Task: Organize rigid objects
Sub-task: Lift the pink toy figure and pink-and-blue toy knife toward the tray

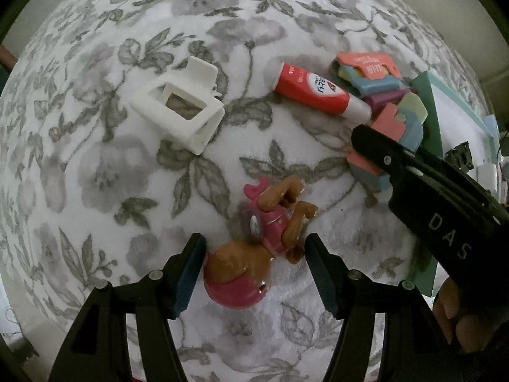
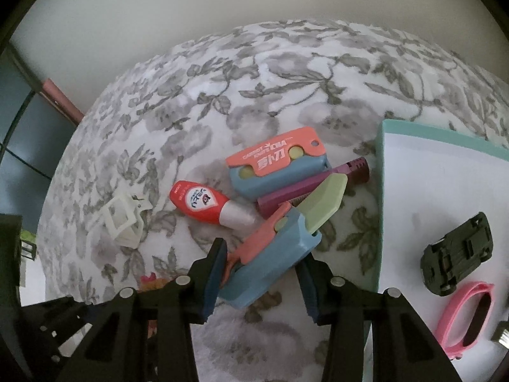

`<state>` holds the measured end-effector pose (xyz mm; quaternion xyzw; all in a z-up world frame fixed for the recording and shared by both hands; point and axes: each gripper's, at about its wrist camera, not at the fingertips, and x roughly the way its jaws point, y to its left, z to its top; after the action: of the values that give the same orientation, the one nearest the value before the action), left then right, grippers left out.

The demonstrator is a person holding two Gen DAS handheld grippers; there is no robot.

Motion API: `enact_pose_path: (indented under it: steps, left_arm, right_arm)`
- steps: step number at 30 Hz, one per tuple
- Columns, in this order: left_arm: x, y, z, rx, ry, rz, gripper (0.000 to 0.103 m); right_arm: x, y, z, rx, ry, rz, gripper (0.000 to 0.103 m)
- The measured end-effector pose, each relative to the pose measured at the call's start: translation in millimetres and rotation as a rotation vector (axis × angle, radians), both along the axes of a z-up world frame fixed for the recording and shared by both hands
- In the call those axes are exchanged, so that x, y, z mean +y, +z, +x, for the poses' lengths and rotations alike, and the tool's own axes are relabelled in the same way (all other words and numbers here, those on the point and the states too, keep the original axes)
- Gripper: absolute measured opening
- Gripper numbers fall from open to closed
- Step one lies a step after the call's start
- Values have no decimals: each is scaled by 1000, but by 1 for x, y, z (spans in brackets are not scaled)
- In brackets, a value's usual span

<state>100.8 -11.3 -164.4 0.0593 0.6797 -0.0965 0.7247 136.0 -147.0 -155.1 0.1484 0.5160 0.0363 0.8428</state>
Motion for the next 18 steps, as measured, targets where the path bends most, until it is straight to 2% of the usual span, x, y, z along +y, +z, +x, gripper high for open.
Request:
enact_pose_path:
  steps: [4,8,10,12,18]
  left_arm:
    - [0,2,8,-15,-13,11,63]
    - [2,3,12,-23,-18,11,63]
    - [1,2,14,-26,-18,18,63]
    - [1,1,16,-29,-6,13,63]
    - [6,1,20,-34,6,5,63]
  right_arm:
    - [4,0,-3,10,17,-25,45]
    - [10,3,-13,11,59,-99,45]
    - [10,4,-19,18,72,-113,41]
    - [8,5,-25,39,79,-116,33]
    - [12,5,-46,90,128,-192,23]
